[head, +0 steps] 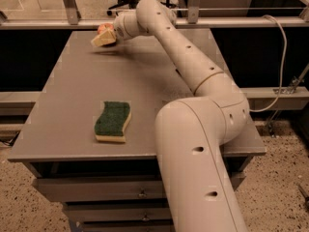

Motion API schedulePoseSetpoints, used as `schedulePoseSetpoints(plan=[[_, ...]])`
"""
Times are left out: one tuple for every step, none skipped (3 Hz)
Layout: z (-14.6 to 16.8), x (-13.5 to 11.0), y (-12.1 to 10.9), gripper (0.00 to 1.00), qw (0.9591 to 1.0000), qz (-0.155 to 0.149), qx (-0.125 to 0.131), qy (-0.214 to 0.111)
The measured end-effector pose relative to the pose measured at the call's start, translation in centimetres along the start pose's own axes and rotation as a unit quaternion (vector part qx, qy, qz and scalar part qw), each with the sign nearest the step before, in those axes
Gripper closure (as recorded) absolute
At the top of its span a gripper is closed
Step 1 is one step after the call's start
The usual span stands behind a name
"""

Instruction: Pick apple

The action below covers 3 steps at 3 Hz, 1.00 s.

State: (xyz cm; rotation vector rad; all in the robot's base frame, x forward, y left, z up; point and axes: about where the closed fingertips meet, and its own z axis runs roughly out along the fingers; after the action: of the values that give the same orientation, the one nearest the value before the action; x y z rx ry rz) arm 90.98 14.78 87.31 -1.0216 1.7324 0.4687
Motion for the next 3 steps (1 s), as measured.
schedulePoseSetpoints(plan=[[0.6,0.2,-0.4,0.46,0.9999,0.011,0.008,0.002],[0.5,0.4,-0.6,0.69,0.9998,0.018,0.011,0.003],[-1.0,-0.1,-0.3,0.93,0.9996,0.024,-0.001,-0.014]])
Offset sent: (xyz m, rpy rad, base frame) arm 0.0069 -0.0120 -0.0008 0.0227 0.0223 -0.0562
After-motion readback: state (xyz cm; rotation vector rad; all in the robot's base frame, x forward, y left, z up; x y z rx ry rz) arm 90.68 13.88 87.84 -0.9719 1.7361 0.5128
